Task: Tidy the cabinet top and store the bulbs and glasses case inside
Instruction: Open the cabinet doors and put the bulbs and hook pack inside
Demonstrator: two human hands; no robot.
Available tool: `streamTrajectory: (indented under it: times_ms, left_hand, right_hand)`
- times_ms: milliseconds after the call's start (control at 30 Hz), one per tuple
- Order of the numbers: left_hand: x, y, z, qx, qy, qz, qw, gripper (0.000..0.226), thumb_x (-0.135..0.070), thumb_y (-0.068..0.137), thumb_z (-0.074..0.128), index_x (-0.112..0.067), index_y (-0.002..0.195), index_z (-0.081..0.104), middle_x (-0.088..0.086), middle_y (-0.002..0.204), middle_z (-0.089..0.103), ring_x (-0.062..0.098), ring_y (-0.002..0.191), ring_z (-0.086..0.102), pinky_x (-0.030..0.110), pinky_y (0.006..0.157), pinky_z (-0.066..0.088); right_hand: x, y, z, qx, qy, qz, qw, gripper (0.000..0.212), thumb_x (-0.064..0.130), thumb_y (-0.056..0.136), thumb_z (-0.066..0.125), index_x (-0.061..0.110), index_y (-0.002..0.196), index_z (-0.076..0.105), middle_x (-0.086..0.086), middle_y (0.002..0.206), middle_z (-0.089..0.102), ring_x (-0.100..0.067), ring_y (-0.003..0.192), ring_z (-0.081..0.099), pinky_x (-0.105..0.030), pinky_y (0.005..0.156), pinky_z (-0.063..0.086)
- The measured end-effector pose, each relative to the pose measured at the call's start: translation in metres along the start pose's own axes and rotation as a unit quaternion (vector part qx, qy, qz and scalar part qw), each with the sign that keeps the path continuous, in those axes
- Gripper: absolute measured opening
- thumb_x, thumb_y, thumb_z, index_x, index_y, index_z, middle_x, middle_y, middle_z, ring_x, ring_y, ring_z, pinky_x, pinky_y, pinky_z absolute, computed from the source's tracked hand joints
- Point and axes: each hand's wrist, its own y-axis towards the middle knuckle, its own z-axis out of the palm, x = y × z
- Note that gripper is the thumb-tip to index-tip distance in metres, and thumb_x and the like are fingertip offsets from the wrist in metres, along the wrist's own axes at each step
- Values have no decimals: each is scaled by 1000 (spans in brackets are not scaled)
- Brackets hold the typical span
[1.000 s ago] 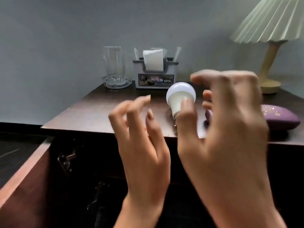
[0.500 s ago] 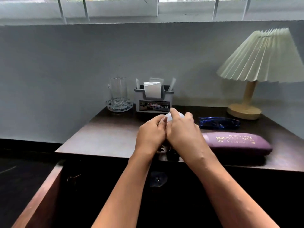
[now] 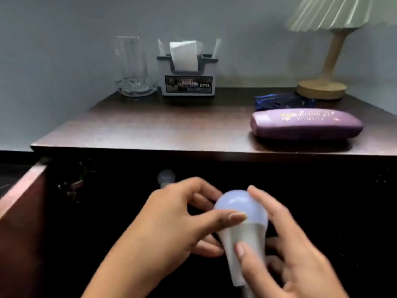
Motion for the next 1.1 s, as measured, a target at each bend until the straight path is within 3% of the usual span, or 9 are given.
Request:
streamTrajectory:
  times_ms: [67,133,167,233,300,367,567,833,1100]
  left_hand:
    - [28,8,7,-35,31,-17,999,41,-34,43,78,-15,78,70,2,72,72,15,51,67,29,51,58]
    - [57,26,19,-94,20,-1,995,27,-26,57,83,-22,81,72,-4,75,74,18,69,71,36,63,61]
    - [70,38,26,-124,17,18,992,19,-22,65,81,-28,80,72,-9,76,75,17,74,71,36,70,60]
    - [87,63,37,-177,55,73,980,19,-19,75,74,-34,86,71,-17,78,73,5,78,67,23,80,55]
    - [91,83,44,-219,135,134,957,25,-17,82,67,-23,106,68,-10,95,72,5,88,65,16,85,48]
    - [88,101,45,-236,176,160,942,26,-15,85,62,-14,111,66,6,106,72,17,100,65,24,89,46]
    - [79,152,34,-161,298,73,938,38,-29,88,59,-7,119,61,16,122,64,26,116,57,24,89,38]
    - [78,163,30,-141,329,45,933,38,-32,90,56,-8,118,60,14,127,60,26,119,53,24,91,36]
    - [73,156,35,-156,327,14,932,42,-32,92,51,0,118,58,20,126,59,31,118,53,30,95,39]
  right_hand:
    - [-24,0,15,-4,-3,23,1000,68,56,45,48,61,113,39,20,112,62,2,95,60,1,71,42]
    - [-45,14,26,-23,2,42,999,72,53,47,51,49,118,38,10,119,59,-4,100,60,-1,77,41]
    - [-54,24,31,-40,7,42,998,74,49,52,55,40,124,40,5,121,55,-10,105,58,-4,82,41]
    - [-68,46,40,-56,0,28,998,70,33,67,65,25,131,39,-2,120,45,-13,107,52,1,80,34]
    - [-77,69,47,-66,-27,26,997,58,18,79,65,16,131,40,-10,120,45,-20,106,51,-3,72,31]
    - [-86,90,53,-87,-42,29,995,51,14,81,62,8,128,42,-20,120,48,-32,110,50,-14,77,32]
    - [-98,126,66,-77,-58,66,993,49,15,85,58,6,130,40,-27,125,43,-38,118,43,-32,96,36]
    - [-100,135,75,-72,-97,87,989,46,17,85,56,4,127,44,-30,124,42,-44,115,42,-45,102,35]
    - [-100,129,68,-65,-100,101,988,52,22,83,60,1,126,40,-28,122,44,-43,113,43,-45,98,38]
